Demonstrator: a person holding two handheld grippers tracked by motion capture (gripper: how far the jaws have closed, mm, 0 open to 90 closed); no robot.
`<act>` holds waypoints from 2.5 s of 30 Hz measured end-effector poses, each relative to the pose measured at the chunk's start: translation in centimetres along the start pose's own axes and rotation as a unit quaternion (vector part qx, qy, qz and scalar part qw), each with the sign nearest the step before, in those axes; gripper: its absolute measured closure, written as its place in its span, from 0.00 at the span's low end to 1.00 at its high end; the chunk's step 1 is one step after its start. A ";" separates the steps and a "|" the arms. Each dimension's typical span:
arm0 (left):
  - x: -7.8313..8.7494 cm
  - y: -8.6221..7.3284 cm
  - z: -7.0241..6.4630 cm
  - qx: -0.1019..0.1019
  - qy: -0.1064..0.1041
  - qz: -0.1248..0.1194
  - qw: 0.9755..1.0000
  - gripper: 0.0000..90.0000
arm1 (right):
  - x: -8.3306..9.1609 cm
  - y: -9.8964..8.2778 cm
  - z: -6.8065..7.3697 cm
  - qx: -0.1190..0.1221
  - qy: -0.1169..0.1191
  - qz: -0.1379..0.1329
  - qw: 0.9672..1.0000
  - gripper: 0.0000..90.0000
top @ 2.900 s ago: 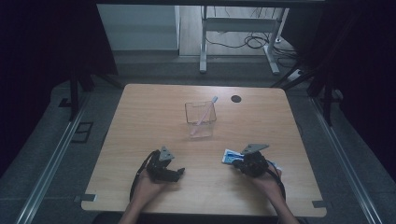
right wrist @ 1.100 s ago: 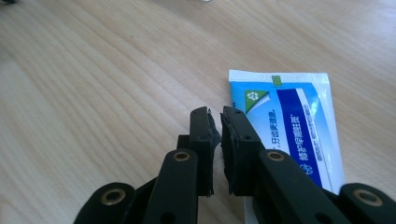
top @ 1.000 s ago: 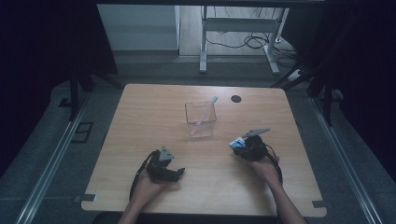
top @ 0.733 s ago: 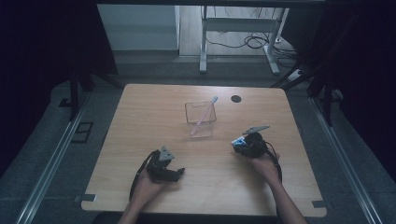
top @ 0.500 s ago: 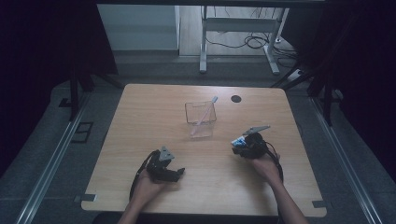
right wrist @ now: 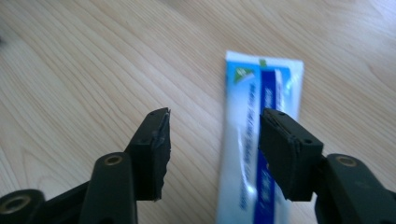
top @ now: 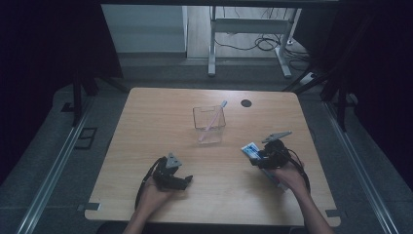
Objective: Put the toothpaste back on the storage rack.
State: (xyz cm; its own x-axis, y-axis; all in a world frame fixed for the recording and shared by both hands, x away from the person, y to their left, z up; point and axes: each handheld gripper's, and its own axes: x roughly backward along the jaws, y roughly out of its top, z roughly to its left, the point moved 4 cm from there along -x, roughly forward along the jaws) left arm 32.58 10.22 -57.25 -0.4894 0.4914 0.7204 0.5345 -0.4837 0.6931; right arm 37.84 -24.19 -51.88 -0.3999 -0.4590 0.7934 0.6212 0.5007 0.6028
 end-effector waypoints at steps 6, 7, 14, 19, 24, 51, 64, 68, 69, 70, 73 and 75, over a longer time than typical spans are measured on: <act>0.0 0.0 0.0 0.000 0.000 0.000 1.000 0.18 | 0.6 -1.3 -1.1 -0.008 -0.009 0.016 1.000 0.44; 0.0 0.0 0.0 0.000 0.000 0.000 1.000 0.18 | 0.7 -1.5 -1.3 -0.009 -0.010 0.019 1.000 0.43; 0.0 0.0 0.0 0.000 0.000 0.000 1.000 0.18 | 1.2 -2.2 -1.7 -0.015 -0.013 0.040 0.999 0.43; 0.0 0.0 0.0 0.000 0.000 0.000 1.000 0.18 | 0.8 -2.6 -1.7 -0.018 -0.010 0.062 0.998 0.45; 0.0 0.0 0.0 0.000 0.000 0.000 1.000 0.18 | 0.2 -2.9 -1.7 -0.025 -0.015 0.088 0.996 0.47; 0.0 0.0 0.0 0.000 0.000 0.000 1.000 0.18 | -0.4 -1.7 -1.2 -0.009 -0.031 0.139 0.990 0.80; 0.0 0.0 0.0 0.000 0.000 0.000 1.000 0.18 | 0.6 -1.7 -1.2 -0.015 -0.014 0.104 0.994 0.81; 0.0 0.0 0.0 0.000 0.000 0.000 1.000 0.18 | 1.1 -1.2 -1.0 -0.013 -0.013 0.089 0.996 0.81; 0.0 0.0 0.0 0.000 0.000 0.000 1.000 0.18 | 1.3 -1.1 -1.0 -0.011 -0.013 0.087 0.996 0.81; 0.0 0.0 0.0 0.000 0.000 0.000 1.000 0.18 | 1.4 -0.9 -0.9 -0.011 -0.014 0.085 0.996 0.81; 0.0 0.0 0.0 0.000 0.000 0.000 1.000 0.18 | 1.8 -0.4 -0.7 -0.008 -0.014 0.076 0.997 0.81; 0.0 0.0 0.0 0.000 0.000 0.000 1.000 0.18 | 2.0 -0.3 -0.6 -0.005 -0.014 0.072 0.997 0.81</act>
State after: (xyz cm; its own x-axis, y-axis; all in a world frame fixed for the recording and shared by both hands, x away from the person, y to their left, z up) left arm 32.58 10.23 -57.24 -0.4890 0.4909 0.7210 0.5347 -0.4844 0.6924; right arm 37.28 -25.66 -50.51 -0.3239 -0.3625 0.8739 0.6806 0.5523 0.4814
